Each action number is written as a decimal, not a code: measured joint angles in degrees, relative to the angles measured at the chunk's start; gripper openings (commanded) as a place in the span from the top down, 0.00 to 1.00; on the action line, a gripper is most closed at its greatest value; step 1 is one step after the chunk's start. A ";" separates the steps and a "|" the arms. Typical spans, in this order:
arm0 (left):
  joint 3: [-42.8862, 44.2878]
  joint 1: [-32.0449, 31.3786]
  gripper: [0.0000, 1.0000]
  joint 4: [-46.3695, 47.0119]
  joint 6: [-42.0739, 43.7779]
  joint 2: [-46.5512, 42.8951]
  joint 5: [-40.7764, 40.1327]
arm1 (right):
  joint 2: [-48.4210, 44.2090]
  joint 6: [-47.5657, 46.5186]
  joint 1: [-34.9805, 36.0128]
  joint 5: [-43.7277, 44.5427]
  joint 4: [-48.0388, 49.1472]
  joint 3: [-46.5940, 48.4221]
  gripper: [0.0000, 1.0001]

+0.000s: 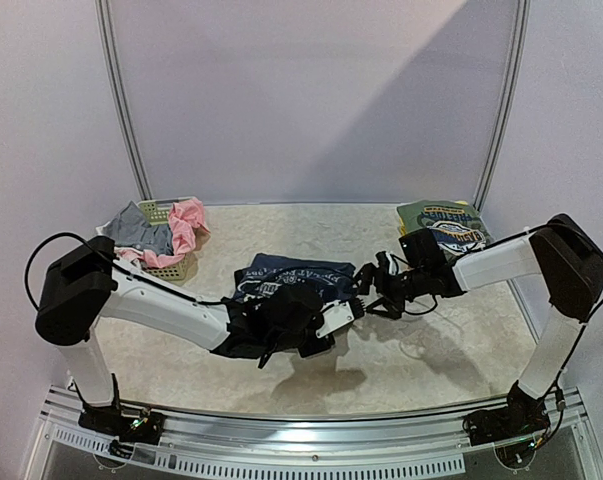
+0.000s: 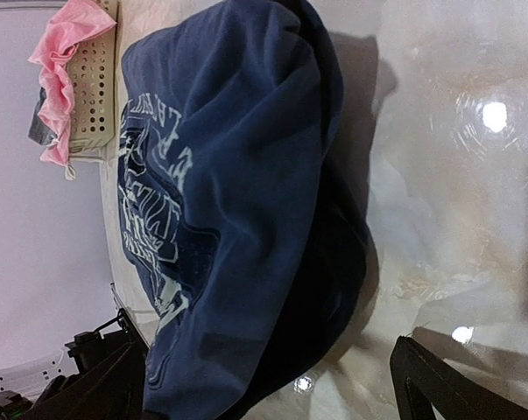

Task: Fold and stack the mixed laundry pile
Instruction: Pass from the left arm to the right, then place the square-folded tank top at the corner of the board.

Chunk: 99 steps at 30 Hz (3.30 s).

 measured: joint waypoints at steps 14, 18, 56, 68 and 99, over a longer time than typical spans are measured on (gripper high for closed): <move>-0.31 0.04 1.00 0.92 -0.02 -2.56 -0.11 | 7.04 3.43 1.03 -2.82 5.62 3.48 0.01; -0.31 0.04 1.00 1.07 -0.02 -2.56 -0.26 | 9.01 5.09 1.14 -4.07 9.31 3.98 0.01; -0.31 -0.26 0.30 1.27 -6.86 -2.34 11.72 | 19.54 8.92 1.09 -7.23 15.87 11.04 1.00; -4.11 -0.28 0.11 -0.81 -11.82 -6.64 21.16 | 19.56 -9.94 -0.28 -2.51 -12.07 24.48 1.00; -24.11 1.60 0.10 -1.81 -23.19 -30.80 0.44 | 17.70 -44.02 -2.08 46.99 -59.52 59.32 1.00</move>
